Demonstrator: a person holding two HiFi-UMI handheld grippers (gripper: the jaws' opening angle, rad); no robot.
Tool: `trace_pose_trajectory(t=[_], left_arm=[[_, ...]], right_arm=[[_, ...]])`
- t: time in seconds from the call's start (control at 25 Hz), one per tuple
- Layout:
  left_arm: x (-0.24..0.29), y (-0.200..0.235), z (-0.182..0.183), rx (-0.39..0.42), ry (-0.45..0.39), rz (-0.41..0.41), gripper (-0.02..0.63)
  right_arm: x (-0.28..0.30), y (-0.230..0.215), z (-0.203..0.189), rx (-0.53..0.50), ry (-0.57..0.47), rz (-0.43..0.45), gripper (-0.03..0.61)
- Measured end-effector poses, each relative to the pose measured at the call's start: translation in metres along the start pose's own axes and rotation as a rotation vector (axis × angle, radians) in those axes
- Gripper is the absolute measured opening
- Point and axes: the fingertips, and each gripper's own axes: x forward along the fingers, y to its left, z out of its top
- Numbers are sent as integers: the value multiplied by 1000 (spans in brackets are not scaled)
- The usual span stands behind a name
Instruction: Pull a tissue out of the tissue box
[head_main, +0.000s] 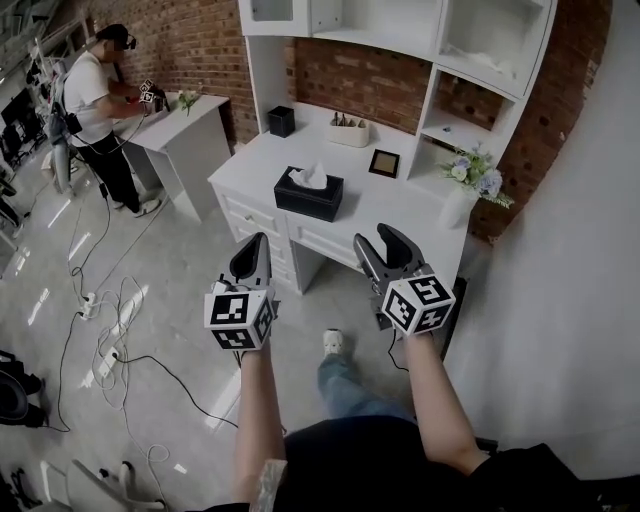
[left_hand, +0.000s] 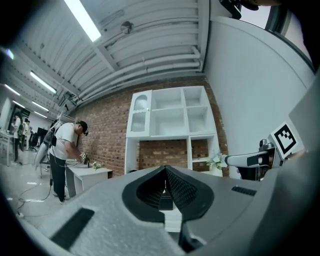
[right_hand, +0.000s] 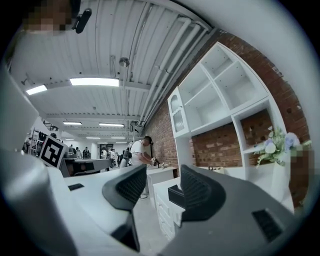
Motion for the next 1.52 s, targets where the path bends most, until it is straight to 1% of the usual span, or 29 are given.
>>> trace_pose_trajectory(t=[0.12, 0.32, 0.56, 0.76, 0.92, 1.12, 1.36, 1.52], left_arm=[[39, 23, -14, -2, 19, 18, 9], [115, 64, -44, -42, 76, 56, 9], [218, 108, -56, -21, 111, 83, 9], [283, 144, -63, -18, 138, 114, 9], [316, 159, -72, -19, 160, 123, 9], [342, 171, -73, -12, 178, 124, 9], [371, 184, -65, -18, 163, 102, 9], [383, 183, -62, -25, 154, 76, 9]], right_arm=[[41, -24, -12, 4, 21, 3, 193], [120, -69, -30, 8, 91, 19, 193], [229, -126, -54, 35, 163, 61, 193], [300, -155, -67, 46, 204, 103, 193], [335, -171, -72, 46, 220, 117, 193], [361, -182, -78, 56, 246, 124, 193], [381, -192, -70, 59, 244, 112, 193], [396, -196, -63, 26, 260, 133, 193]])
